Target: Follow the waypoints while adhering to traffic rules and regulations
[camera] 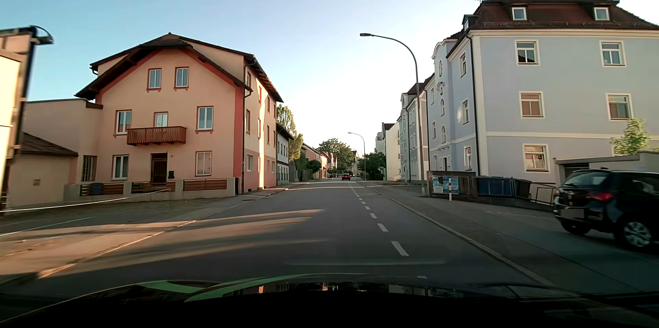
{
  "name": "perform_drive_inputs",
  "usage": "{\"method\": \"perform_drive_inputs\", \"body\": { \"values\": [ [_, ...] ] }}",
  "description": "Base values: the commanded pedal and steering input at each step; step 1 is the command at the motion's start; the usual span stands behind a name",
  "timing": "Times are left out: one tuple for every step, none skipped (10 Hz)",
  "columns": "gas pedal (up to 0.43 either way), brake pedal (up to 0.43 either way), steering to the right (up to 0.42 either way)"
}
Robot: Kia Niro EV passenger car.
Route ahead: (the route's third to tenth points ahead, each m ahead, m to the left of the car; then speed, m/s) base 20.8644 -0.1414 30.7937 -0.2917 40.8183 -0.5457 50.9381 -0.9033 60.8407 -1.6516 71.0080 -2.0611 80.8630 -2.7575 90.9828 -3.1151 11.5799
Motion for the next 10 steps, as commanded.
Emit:
{"method": "perform_drive_inputs", "body": {
  "values": [
    [0.118,0.000,0.006],
    [0.118,0.000,0.007],
    [0.118,0.000,0.007],
    [0.110,0.000,0.007],
    [0.110,0.000,0.006],
    [0.110,0.000,0.006],
    [0.110,0.000,0.005],
    [0.110,0.000,0.005],
    [0.118,0.000,0.005],
    [0.118,0.000,0.004]
  ]
}}
